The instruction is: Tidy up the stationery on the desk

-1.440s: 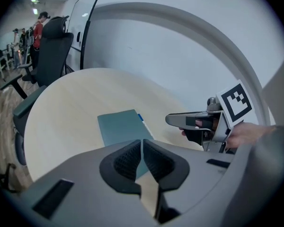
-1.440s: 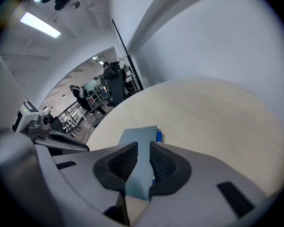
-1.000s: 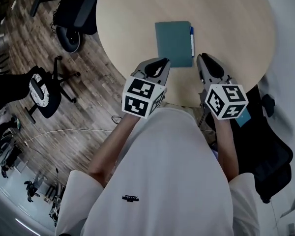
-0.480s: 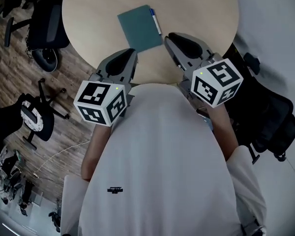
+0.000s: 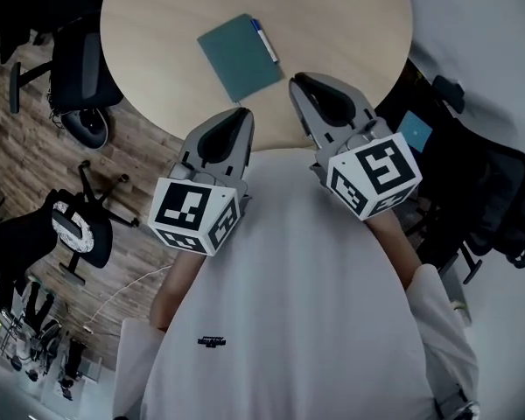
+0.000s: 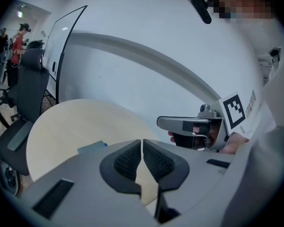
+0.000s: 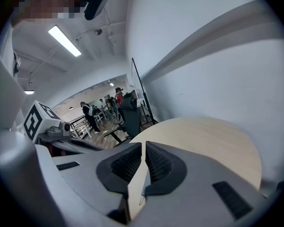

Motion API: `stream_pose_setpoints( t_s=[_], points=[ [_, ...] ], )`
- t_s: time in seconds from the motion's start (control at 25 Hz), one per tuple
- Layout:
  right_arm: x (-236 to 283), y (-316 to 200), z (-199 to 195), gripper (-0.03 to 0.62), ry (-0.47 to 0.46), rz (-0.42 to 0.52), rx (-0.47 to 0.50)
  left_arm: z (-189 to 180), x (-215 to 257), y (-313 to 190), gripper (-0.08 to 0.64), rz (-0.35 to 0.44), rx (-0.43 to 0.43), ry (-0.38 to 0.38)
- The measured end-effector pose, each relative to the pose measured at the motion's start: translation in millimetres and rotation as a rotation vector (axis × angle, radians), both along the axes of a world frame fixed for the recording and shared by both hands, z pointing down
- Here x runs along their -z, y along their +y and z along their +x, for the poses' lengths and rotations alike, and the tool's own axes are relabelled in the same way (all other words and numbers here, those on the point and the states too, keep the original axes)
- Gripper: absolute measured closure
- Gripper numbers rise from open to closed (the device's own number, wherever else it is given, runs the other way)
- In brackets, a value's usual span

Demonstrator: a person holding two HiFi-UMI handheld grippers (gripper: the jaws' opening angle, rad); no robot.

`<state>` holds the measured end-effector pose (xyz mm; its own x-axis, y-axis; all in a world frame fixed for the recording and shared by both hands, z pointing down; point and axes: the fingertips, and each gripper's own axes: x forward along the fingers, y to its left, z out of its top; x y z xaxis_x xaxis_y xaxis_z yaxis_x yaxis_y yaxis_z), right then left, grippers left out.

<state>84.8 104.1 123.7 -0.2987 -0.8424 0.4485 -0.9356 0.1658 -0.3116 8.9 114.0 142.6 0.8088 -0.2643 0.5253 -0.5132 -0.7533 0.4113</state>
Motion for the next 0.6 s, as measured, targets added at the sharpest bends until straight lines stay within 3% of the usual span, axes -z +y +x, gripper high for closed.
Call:
stream_pose_setpoints(
  t_s=[0.16, 0.48, 0.6],
  points=[
    [-7, 4, -12, 0.544, 0.027, -0.001, -0.048, 3, 2, -3, 0.529, 0.028, 0.002, 0.002],
    [-14, -3, -36, 0.545, 0.041, -0.032, -0.043, -12, -3, -25, 0.529, 0.082, 0.029, 0.003],
    [-15, -4, -43, 0.545, 0.05, -0.052, -0.051, -17, -8, -24, 0.529, 0.068, 0.03, 0.003]
  ],
)
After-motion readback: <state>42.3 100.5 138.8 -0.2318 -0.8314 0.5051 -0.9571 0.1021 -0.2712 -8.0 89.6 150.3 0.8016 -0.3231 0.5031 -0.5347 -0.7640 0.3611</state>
